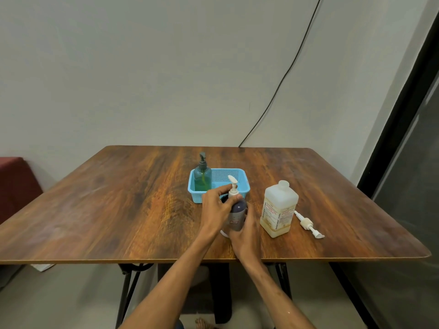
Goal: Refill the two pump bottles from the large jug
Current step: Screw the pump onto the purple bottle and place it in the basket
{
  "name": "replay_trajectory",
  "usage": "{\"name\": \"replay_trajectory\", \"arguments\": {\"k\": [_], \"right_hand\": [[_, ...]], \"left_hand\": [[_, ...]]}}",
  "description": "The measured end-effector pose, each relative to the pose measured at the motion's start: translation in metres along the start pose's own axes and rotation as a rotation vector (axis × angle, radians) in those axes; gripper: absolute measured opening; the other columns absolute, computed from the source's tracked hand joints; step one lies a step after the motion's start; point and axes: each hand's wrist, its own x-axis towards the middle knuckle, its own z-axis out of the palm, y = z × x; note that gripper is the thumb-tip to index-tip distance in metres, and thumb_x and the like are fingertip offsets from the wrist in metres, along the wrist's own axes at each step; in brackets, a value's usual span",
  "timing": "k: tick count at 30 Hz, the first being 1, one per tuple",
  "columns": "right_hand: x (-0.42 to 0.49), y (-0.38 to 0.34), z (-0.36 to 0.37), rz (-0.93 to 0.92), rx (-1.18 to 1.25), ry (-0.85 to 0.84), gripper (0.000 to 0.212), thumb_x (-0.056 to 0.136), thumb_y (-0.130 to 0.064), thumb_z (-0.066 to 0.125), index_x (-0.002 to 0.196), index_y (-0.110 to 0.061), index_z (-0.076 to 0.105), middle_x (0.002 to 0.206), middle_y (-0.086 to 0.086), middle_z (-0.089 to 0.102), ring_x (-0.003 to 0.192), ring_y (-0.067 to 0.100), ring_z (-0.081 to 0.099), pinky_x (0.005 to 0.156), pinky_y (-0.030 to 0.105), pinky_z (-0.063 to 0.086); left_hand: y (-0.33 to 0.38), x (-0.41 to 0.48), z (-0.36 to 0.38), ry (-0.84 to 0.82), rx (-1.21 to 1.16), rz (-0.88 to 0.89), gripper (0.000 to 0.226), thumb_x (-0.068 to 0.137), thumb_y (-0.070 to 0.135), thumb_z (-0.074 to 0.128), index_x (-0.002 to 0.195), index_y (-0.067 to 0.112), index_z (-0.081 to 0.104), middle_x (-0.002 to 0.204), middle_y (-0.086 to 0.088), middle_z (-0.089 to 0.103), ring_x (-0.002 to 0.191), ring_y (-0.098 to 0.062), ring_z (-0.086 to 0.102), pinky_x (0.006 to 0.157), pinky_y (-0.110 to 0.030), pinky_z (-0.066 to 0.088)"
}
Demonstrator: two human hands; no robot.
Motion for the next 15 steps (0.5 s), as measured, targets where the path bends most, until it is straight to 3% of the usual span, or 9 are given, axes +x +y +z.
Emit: {"name": "replay_trajectory", "arguments": {"k": [4, 10, 15], "right_hand": [[-0.001, 0.002, 0.000, 0.006, -0.030, -0.009, 0.080, 0.072, -0.030, 0.088, 0.138, -0.033, 0.042, 0.121, -0.021, 0.051, 0.104, -0.002, 0.054, 0.084, 0.022, 0.053], [0.000, 0.001, 0.000, -0.001, -0.018, 0.011, 0.075, 0.072, -0.031, 0.087, 0.132, -0.039, 0.043, 0.117, -0.022, 0.056, 0.103, -0.003, 0.057, 0.080, 0.025, 0.057], [0.001, 0.005, 0.001, 0.010, -0.047, 0.015, 0.077, 0.071, -0.039, 0.086, 0.133, -0.038, 0.041, 0.122, -0.015, 0.057, 0.109, 0.006, 0.058, 0.083, 0.034, 0.059]], "left_hand": [[-0.005, -0.002, 0.004, 0.058, 0.034, -0.001, 0.031, 0.084, 0.019, 0.075, 0.115, 0.016, 0.071, 0.106, 0.014, 0.068, 0.098, 0.002, 0.064, 0.083, -0.017, 0.054], [-0.005, 0.002, 0.001, 0.001, 0.006, -0.006, 0.029, 0.086, 0.018, 0.073, 0.115, 0.018, 0.071, 0.104, 0.016, 0.069, 0.099, 0.000, 0.066, 0.084, -0.025, 0.057], [-0.012, 0.000, 0.001, -0.022, 0.020, -0.019, 0.039, 0.085, 0.023, 0.075, 0.123, 0.016, 0.067, 0.115, 0.010, 0.069, 0.106, -0.002, 0.064, 0.090, -0.029, 0.056]]}}
